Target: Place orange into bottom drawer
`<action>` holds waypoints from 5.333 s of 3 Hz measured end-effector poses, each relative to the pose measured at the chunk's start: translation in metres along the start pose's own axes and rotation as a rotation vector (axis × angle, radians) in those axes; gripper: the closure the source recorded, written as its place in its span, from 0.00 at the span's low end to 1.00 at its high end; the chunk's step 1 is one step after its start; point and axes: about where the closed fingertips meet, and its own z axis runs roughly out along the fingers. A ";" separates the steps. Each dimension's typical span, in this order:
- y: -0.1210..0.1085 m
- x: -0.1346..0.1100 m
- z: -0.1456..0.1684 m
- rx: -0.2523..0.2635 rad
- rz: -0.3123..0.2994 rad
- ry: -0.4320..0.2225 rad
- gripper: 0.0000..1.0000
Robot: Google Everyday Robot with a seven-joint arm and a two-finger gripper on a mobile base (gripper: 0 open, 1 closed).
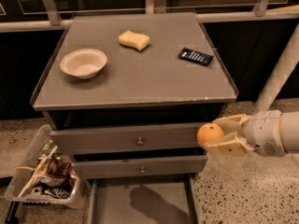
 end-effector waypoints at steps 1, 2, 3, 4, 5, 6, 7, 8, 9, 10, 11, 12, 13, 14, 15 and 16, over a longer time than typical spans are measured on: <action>0.004 0.016 0.022 -0.042 0.046 0.016 1.00; 0.010 0.058 0.072 -0.098 0.162 0.038 1.00; 0.022 0.106 0.125 -0.109 0.212 0.052 1.00; 0.031 0.149 0.171 -0.085 0.223 0.059 1.00; 0.029 0.192 0.215 -0.013 0.218 0.072 1.00; 0.036 0.198 0.227 -0.022 0.219 0.081 1.00; 0.026 0.221 0.268 -0.018 0.238 0.097 1.00; 0.010 0.257 0.322 0.010 0.263 0.116 1.00; 0.004 0.287 0.361 0.028 0.204 0.093 1.00; 0.009 0.307 0.378 0.029 0.087 0.010 1.00; 0.009 0.324 0.371 0.050 0.005 -0.068 1.00; 0.009 0.324 0.371 0.050 0.006 -0.068 1.00; 0.020 0.340 0.397 0.028 0.032 -0.037 1.00; 0.035 0.381 0.434 0.022 0.058 0.020 1.00; 0.051 0.422 0.465 0.025 0.054 0.070 1.00; 0.062 0.456 0.487 0.039 0.033 0.112 1.00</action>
Offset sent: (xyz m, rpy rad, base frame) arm 0.0148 0.0341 -0.1863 0.1412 0.3401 -0.0870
